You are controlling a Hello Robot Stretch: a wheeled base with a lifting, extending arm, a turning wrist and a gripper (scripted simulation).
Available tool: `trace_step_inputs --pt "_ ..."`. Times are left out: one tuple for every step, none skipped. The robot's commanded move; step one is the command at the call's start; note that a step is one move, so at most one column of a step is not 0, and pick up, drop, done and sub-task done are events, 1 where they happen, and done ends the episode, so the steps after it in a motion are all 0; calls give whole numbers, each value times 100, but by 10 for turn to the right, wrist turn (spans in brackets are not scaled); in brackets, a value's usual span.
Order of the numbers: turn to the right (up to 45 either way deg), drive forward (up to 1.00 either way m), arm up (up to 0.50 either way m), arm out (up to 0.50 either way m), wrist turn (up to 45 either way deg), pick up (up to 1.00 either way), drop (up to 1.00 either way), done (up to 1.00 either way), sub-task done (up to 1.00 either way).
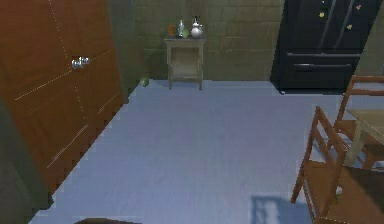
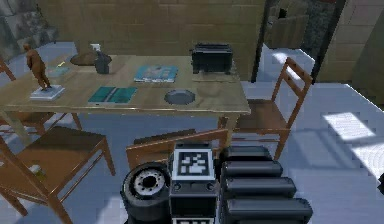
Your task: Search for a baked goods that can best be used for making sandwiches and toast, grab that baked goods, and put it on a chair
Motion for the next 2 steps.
trace_step_inputs --pt "0 0 0 48 0 0 0 0 0" --pt "0 0 0 0 450 0 0 0 0"
